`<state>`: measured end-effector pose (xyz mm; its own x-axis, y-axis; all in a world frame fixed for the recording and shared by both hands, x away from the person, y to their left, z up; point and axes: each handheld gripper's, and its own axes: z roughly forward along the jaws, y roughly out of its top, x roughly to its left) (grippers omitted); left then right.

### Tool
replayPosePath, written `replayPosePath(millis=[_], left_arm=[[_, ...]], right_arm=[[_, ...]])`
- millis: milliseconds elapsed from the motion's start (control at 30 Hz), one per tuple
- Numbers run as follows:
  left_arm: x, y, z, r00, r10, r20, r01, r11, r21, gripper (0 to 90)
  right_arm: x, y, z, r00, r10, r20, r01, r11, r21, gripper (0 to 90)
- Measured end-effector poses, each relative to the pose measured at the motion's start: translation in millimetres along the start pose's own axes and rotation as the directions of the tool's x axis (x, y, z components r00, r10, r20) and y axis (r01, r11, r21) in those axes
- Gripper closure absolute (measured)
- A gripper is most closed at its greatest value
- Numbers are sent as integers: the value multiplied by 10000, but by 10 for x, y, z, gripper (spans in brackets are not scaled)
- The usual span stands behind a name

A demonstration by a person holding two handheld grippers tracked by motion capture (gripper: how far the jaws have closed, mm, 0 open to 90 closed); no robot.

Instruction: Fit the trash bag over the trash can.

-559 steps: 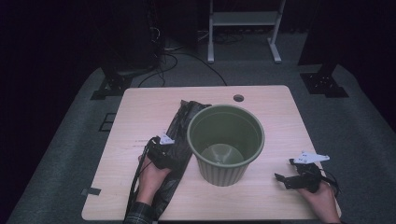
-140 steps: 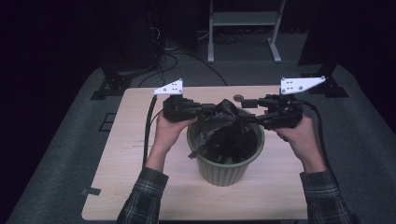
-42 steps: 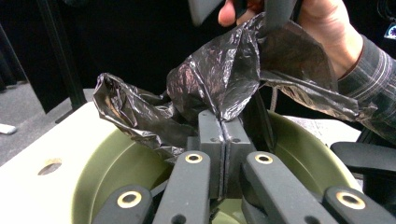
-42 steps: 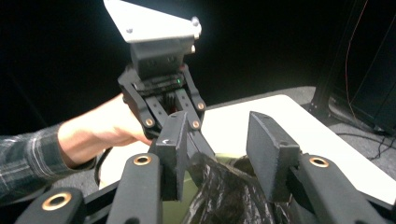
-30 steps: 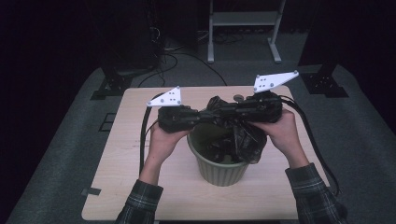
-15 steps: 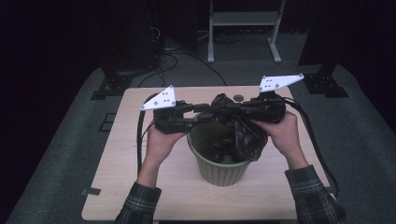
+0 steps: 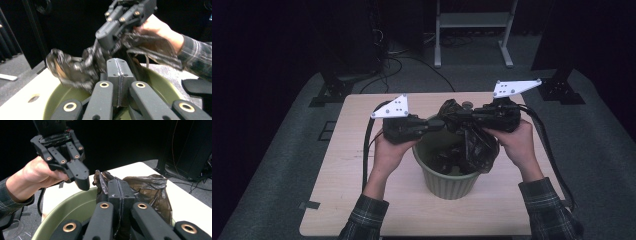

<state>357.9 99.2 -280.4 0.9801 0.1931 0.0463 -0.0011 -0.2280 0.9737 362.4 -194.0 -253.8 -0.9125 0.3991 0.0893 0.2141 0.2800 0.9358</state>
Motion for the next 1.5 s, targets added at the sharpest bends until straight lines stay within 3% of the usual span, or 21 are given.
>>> replayPosePath(millis=[133,167,300,433,667,900,1200,1267,1500], left_arm=[[-2,-18,-46,9997,87,-221,-93,9996,-277,896],[-2,-4,-52,9994,87,-345,-101,9991,-403,836],[-14,74,-33,9977,285,-608,-303,9991,-293,732],[4,105,19,9971,259,-718,-264,9996,-57,709],[50,62,63,9988,-12,-491,12,10000,8,897],[6,-25,62,9997,-172,-165,180,9987,477,899],[30,-171,-136,9985,-372,-410,398,9971,644,899],[35,-190,-193,9979,-386,-517,421,9967,692,899],[70,-268,-518,9922,-486,-1146,556,9967,587,899]], right_arm=[[-13,-3,-30,10000,51,26,-50,9999,-117,897],[-7,-3,-28,10000,31,46,-30,9999,-101,897],[1,-8,-6,10000,31,-2,-31,10000,-75,897],[6,-6,16,9999,75,-153,-77,9999,-135,897],[25,1,11,9997,16,-244,-18,10000,-93,897],[-8,21,-80,9999,7,132,-3,9996,-296,896],[-92,-52,-202,9984,329,450,-306,9982,-509,894],[-102,-68,-220,9972,280,699,-253,9989,-392,897],[-186,-199,-413,9919,538,1153,-488,9978,-458,899]])
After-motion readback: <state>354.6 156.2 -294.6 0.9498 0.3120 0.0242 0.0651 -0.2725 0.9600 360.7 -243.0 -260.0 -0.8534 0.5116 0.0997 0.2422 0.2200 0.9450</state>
